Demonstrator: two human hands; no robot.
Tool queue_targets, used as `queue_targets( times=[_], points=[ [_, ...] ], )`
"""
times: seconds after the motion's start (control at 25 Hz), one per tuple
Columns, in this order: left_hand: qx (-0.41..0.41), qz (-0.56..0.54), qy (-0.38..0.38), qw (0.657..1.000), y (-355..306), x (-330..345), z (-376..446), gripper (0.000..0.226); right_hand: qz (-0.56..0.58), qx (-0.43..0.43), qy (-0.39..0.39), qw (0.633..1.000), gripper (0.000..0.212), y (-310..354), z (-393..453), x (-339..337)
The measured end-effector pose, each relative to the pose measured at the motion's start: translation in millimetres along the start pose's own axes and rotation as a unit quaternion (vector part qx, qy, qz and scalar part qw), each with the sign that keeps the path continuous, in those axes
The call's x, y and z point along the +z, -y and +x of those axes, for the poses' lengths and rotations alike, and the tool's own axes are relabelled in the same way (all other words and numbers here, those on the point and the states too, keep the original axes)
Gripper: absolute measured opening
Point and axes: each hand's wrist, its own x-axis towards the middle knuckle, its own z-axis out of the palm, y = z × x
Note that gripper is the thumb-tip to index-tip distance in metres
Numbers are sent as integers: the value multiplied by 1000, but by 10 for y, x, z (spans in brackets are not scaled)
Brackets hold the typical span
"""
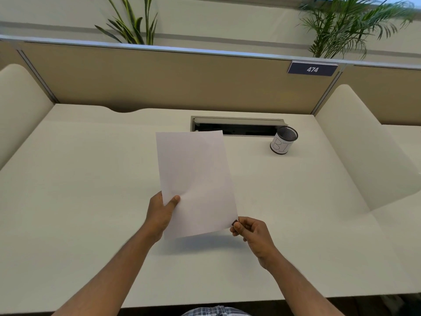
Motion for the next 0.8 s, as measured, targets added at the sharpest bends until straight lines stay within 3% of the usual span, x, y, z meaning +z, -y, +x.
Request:
queue_targets(
  times=[0.24, 0.4, 0.52, 0.6, 0.68, 0.8],
  points=[
    [2, -12, -9, 1000, -46, -46, 102, 27, 27, 42, 57, 997, 29, -16, 26, -76],
    [-3, -20, -12, 1000, -28, -61, 157, 29, 48, 59, 27, 997, 30, -115, 105, -184],
    [-10, -20, -17, 1000, -3, -50, 192, 33, -81, 41, -56, 994, 31, -193, 204, -232],
    [-14, -23, -16, 1000, 6, -40, 205, 33, -217, 5, -128, 968, 35, -221, 283, -269],
    [-17, -26, -15, 999, 14, -32, 210, 33, -326, -14, -150, 933, 39, -235, 349, -310],
    [-20, -27, -14, 999, 11, -19, 213, 32, -402, -2, -172, 899, 39, -240, 434, -359]
  ],
)
